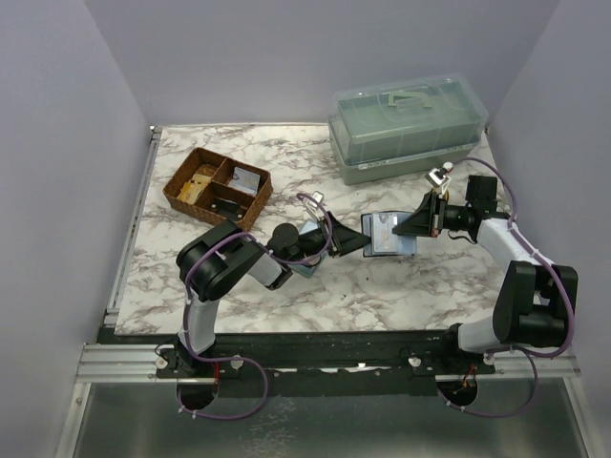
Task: Take the credit cards out of the card holder
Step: Remove the credit card from the card holder.
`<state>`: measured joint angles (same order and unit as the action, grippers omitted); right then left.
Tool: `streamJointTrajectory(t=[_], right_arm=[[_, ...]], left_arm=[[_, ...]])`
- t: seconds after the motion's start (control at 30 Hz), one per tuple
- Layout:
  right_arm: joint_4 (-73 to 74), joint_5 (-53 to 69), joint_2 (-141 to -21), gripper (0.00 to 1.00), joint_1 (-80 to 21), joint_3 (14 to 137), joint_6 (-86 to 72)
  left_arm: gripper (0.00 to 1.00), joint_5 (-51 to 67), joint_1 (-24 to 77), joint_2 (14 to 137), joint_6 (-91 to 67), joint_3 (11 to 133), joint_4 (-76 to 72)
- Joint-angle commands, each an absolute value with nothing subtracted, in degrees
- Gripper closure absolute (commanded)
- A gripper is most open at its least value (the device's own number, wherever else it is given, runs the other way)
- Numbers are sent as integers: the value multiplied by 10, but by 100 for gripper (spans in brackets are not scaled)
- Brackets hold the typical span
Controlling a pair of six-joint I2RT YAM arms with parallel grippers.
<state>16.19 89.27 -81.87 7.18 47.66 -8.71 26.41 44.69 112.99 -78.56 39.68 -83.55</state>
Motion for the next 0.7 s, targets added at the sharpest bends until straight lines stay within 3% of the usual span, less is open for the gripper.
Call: streamJointTrajectory(t=[0.0, 0.4, 0.67], right_arm=[[112, 1012, -820, 100, 70, 467, -118], [119, 1018, -805, 100, 70, 472, -120], [119, 1018, -805, 100, 70, 470, -119]], left_arm=[[50, 307, 450, 1094, -796, 402, -948], [31, 289, 444, 1070, -801, 355, -948], [49, 299, 444, 1092, -826, 389, -948]])
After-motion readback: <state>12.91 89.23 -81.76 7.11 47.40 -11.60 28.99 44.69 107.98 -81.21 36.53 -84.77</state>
